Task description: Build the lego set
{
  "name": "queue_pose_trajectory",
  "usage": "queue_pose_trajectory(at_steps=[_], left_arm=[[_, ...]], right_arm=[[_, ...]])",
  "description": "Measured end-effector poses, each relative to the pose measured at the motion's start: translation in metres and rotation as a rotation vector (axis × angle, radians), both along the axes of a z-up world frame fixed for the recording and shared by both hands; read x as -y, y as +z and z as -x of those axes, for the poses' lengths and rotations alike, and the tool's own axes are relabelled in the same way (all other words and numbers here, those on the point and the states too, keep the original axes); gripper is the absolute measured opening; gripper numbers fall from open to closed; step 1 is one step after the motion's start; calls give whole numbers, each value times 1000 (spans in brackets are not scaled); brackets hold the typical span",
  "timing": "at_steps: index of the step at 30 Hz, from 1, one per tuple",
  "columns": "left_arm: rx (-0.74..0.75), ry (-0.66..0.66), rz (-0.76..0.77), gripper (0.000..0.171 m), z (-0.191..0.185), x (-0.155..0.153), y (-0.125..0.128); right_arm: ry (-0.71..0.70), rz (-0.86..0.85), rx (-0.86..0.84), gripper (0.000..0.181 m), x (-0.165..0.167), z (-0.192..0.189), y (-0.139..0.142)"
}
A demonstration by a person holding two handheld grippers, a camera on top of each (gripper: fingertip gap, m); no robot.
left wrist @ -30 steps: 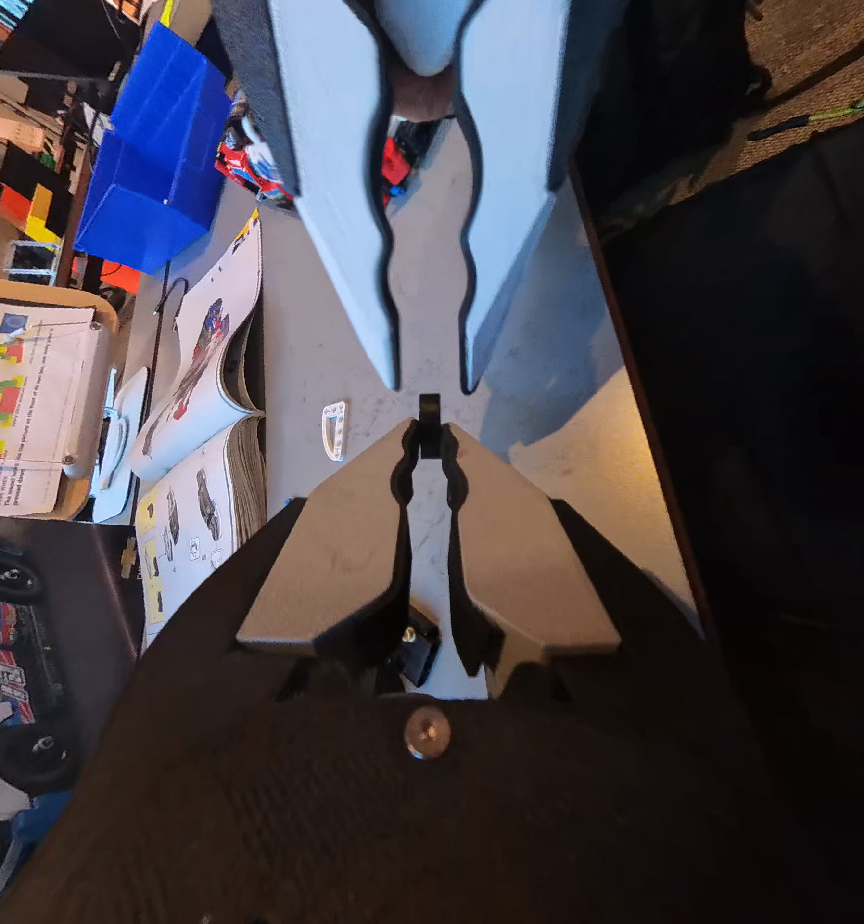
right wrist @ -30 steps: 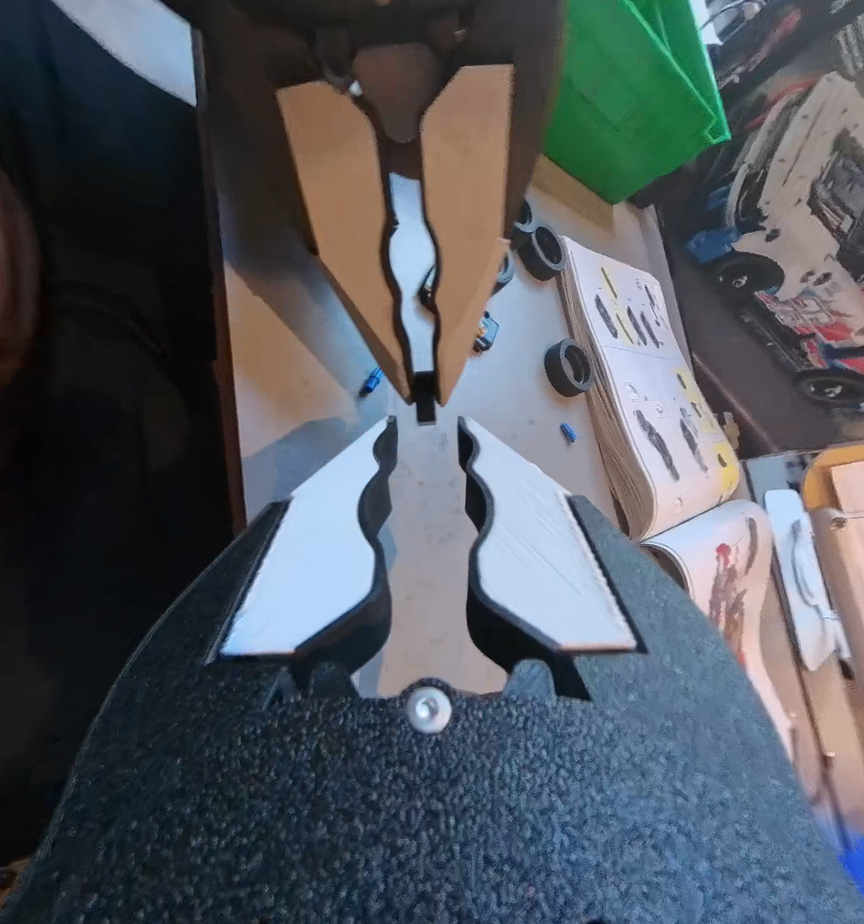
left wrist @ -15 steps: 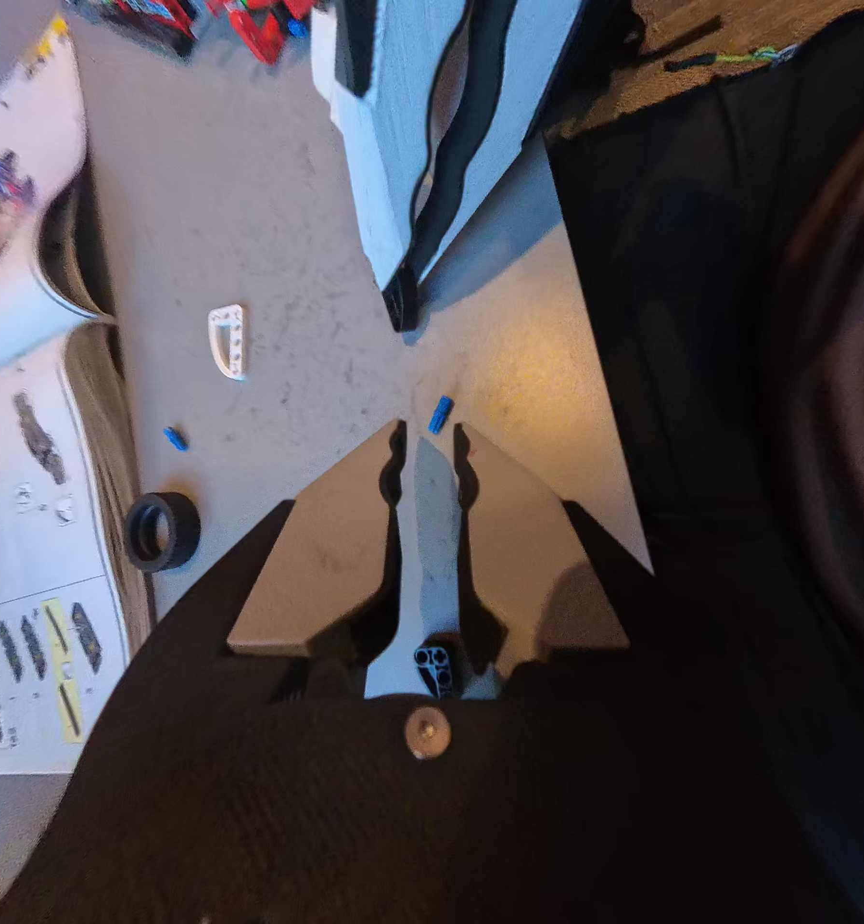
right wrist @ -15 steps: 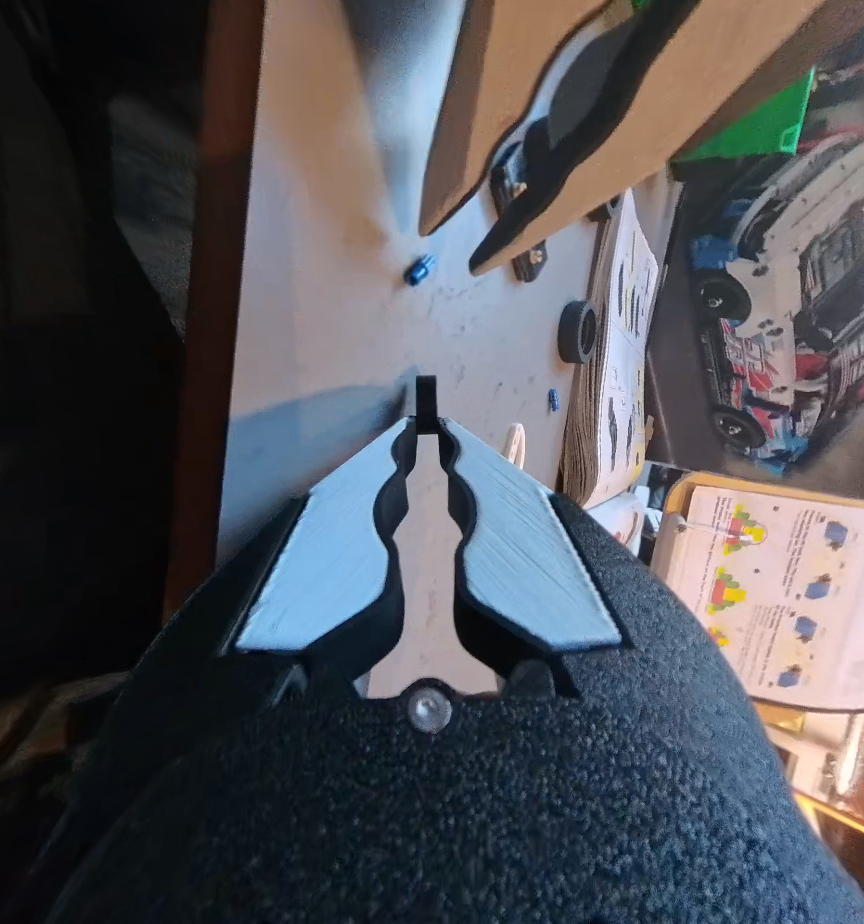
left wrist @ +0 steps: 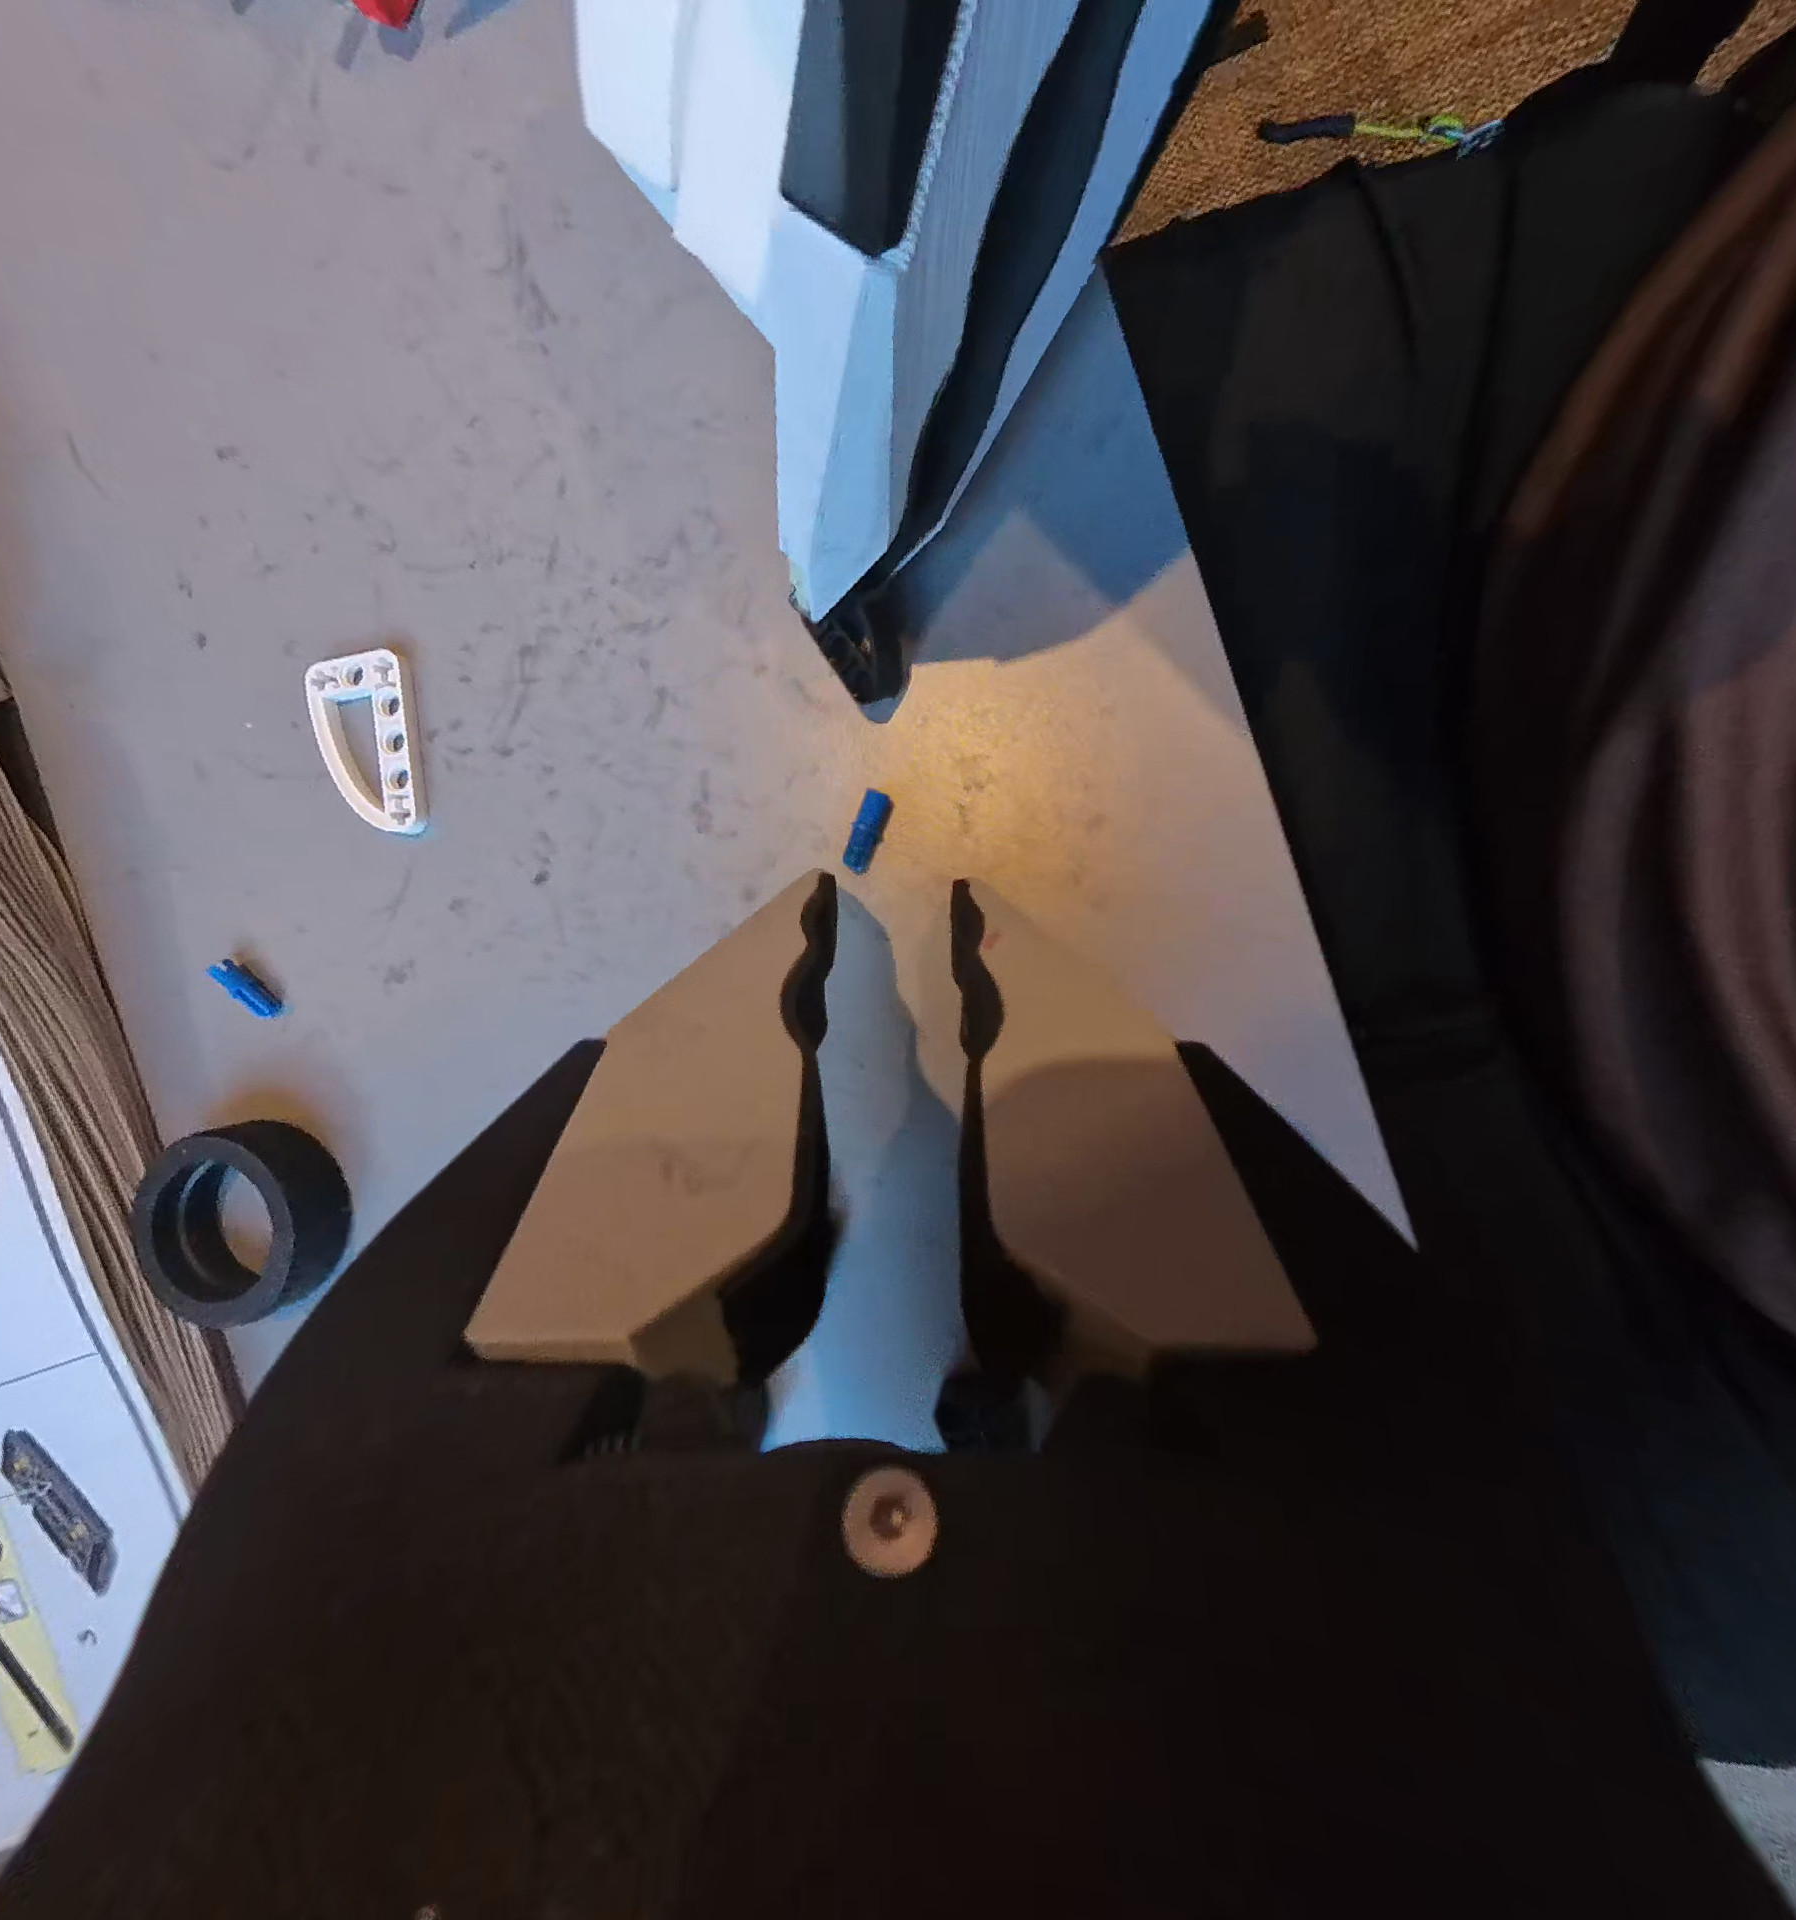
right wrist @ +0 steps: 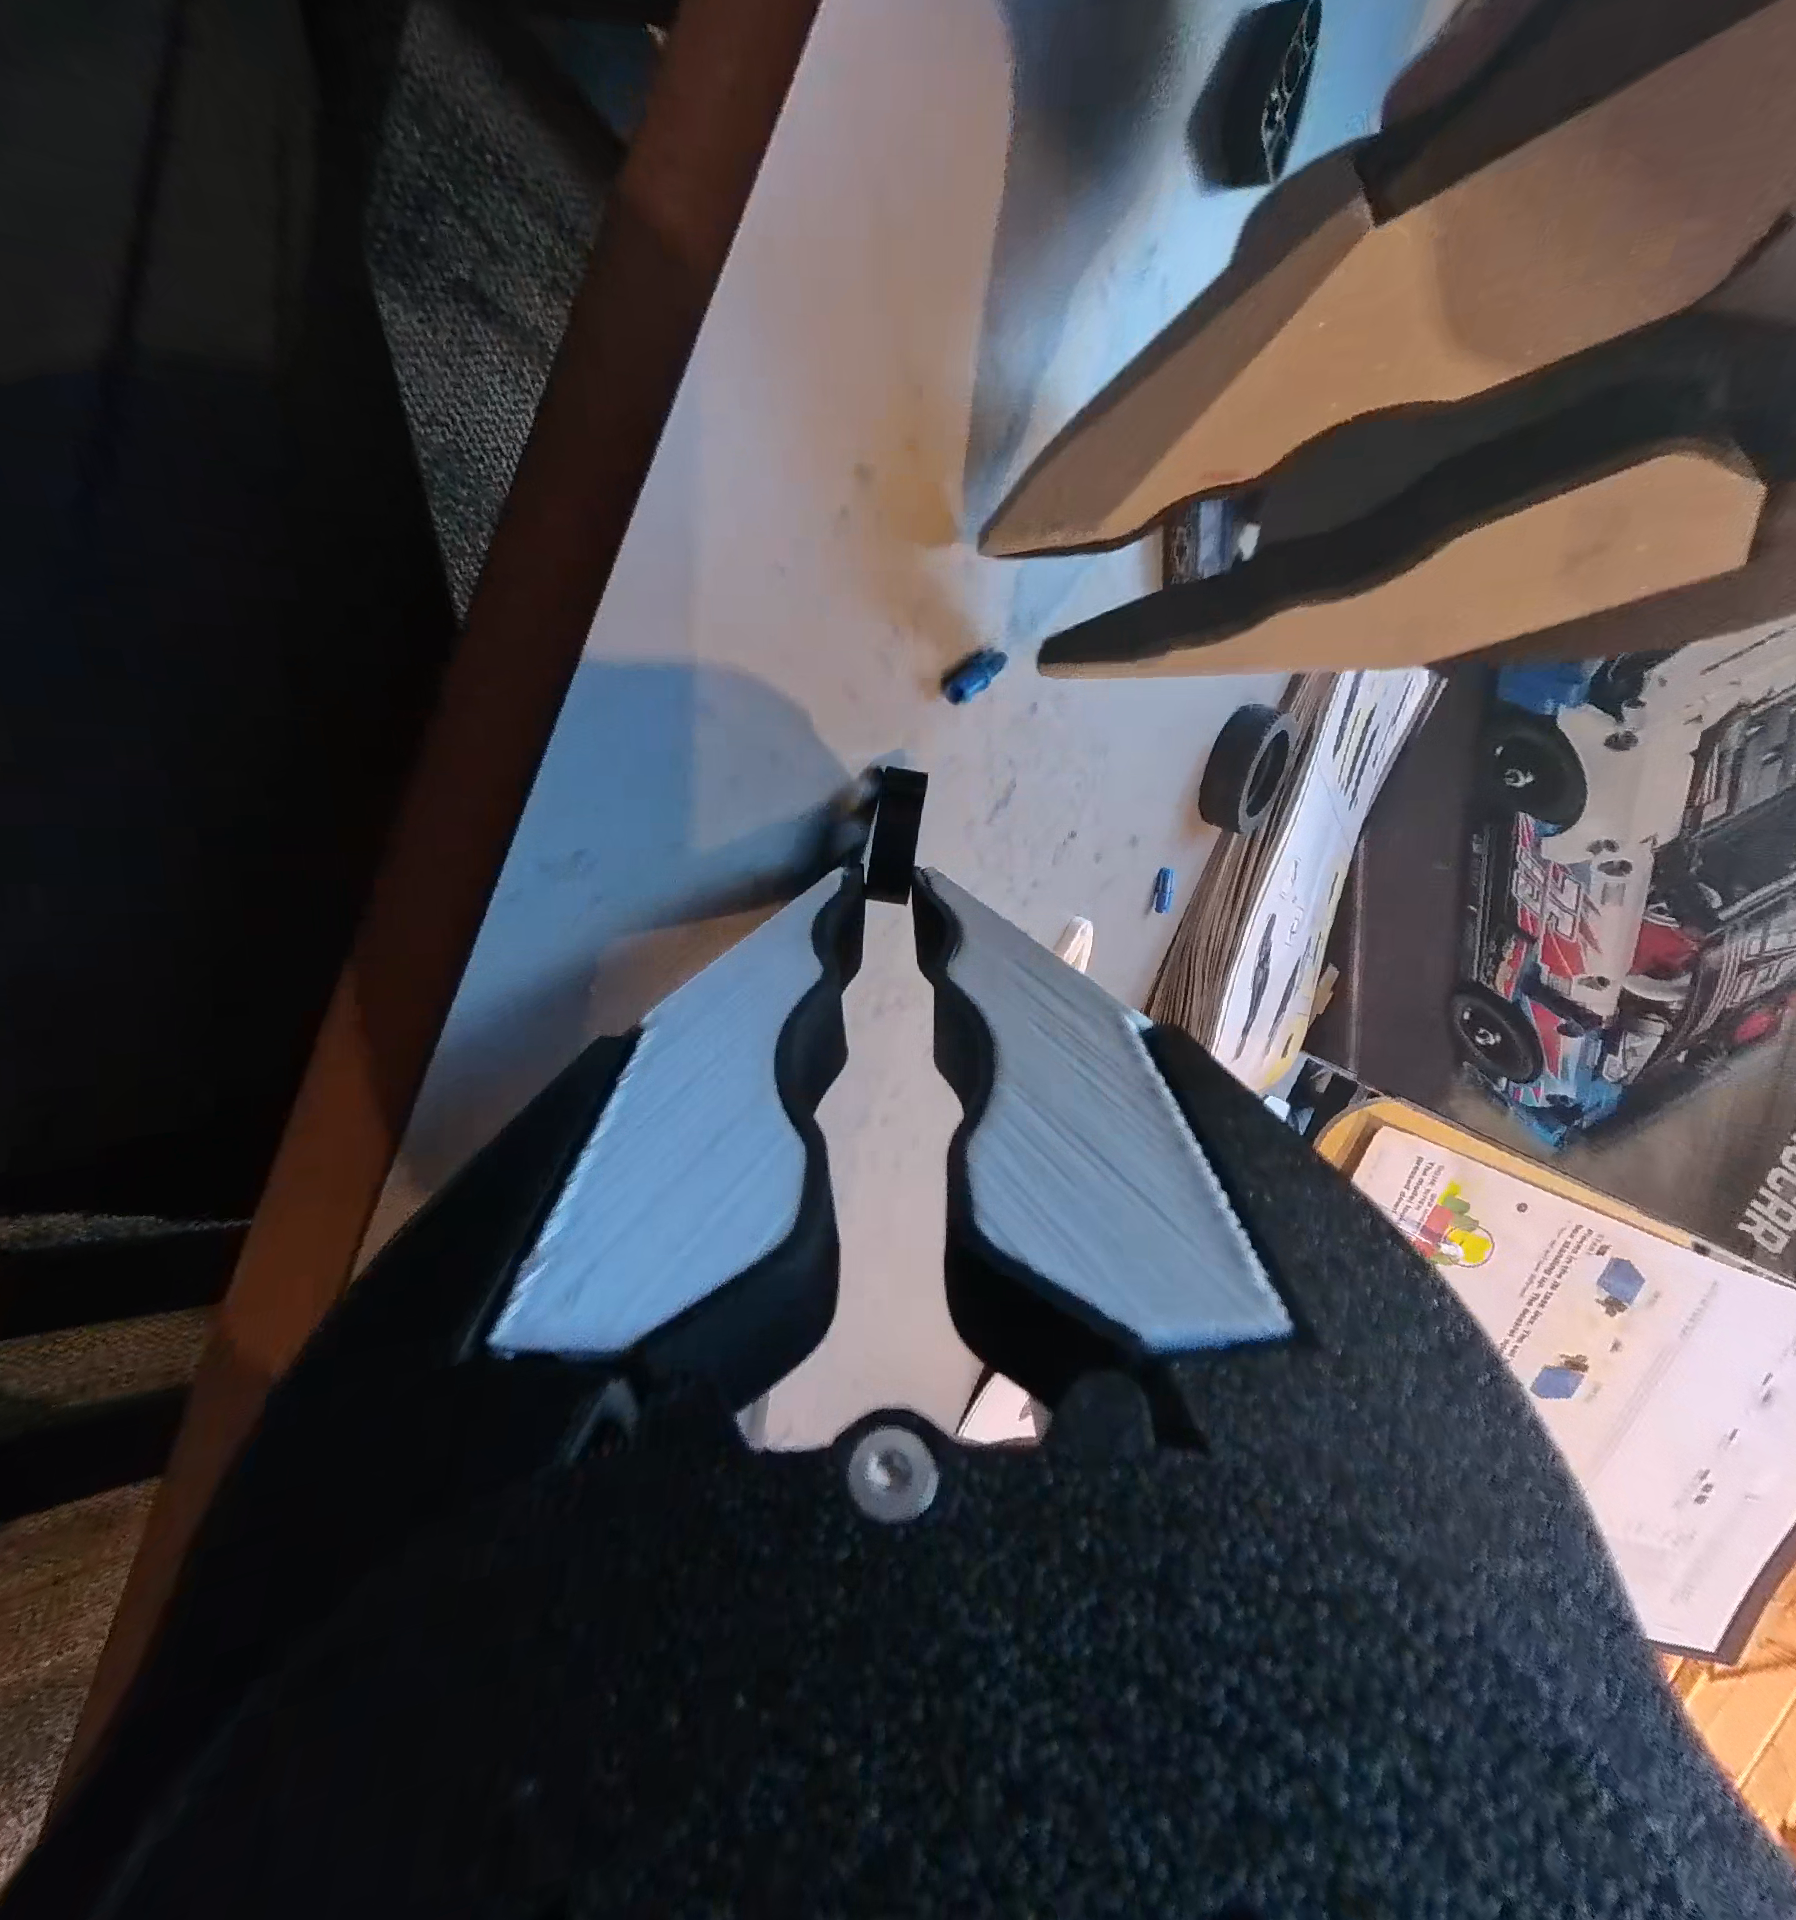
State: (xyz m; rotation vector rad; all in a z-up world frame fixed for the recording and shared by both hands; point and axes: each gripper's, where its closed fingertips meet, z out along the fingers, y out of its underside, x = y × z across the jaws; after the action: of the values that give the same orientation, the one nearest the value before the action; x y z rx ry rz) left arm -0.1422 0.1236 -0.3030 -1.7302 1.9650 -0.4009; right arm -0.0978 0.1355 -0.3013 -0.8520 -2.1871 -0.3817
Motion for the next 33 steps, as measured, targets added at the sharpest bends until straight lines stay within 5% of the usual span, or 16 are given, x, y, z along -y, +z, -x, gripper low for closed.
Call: queue_pose_trajectory(at_steps=[16, 25, 33], left_arm=[[-35, 36, 76, 2, -15, -16, -6], [64, 101, -42, 2, -17, -6, 4], [269, 219, -143, 2, -15, 0, 29]], right_arm=[[-28, 27, 55, 18, 7, -16, 3], [-259, 441, -193, 31, 14, -17, 10], [-288, 550, -305, 27, 8, -4, 7]])
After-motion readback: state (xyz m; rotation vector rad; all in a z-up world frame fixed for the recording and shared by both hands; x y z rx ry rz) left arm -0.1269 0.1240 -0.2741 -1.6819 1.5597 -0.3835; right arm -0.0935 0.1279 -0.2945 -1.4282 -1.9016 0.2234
